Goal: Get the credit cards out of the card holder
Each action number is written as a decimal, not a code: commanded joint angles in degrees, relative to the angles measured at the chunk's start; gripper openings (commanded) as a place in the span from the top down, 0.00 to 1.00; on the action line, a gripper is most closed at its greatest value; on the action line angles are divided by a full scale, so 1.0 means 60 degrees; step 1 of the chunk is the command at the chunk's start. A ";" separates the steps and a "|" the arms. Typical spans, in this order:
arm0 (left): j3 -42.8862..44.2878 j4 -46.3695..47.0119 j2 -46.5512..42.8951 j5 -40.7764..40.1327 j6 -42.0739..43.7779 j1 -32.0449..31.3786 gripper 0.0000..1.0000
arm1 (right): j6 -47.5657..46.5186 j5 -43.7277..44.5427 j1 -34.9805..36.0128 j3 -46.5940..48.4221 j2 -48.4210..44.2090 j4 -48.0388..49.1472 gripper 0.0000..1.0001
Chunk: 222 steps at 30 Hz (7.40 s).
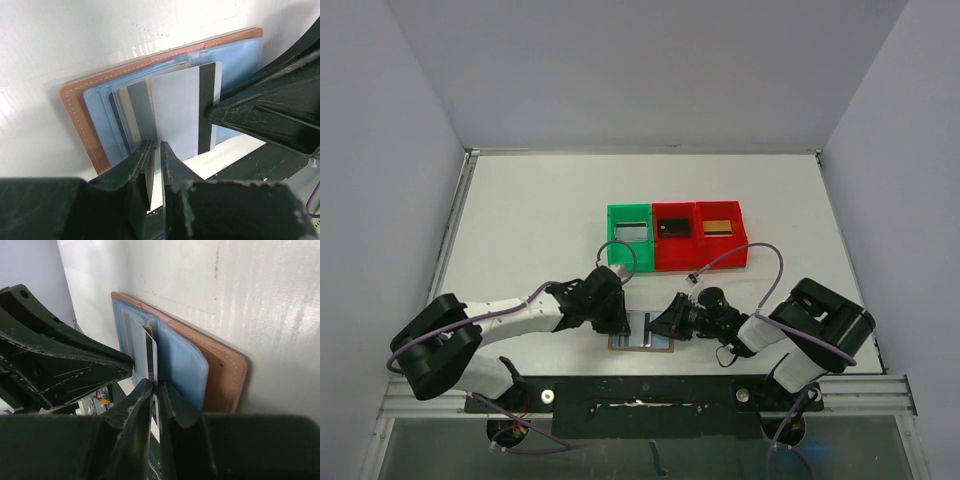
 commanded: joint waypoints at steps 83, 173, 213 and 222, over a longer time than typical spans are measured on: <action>0.1706 -0.2917 -0.4875 -0.2254 0.3344 0.5186 0.21 | -0.2881 0.2224 -0.0209 0.1500 -0.6335 -0.6265 1.00; 0.0532 -0.1536 -0.6445 -0.2987 0.3856 0.6131 0.17 | -1.6645 0.4194 -0.0131 1.1475 0.1627 -0.8112 0.55; 0.0509 -0.1630 -0.6037 -0.3230 0.3856 0.6221 0.18 | -0.1152 0.7012 0.3581 0.7528 0.0318 -1.1699 0.42; 0.0524 -0.1610 -0.5915 -0.3138 0.3883 0.6219 0.18 | -0.0830 0.6436 0.3395 0.7193 0.0934 -1.1593 0.53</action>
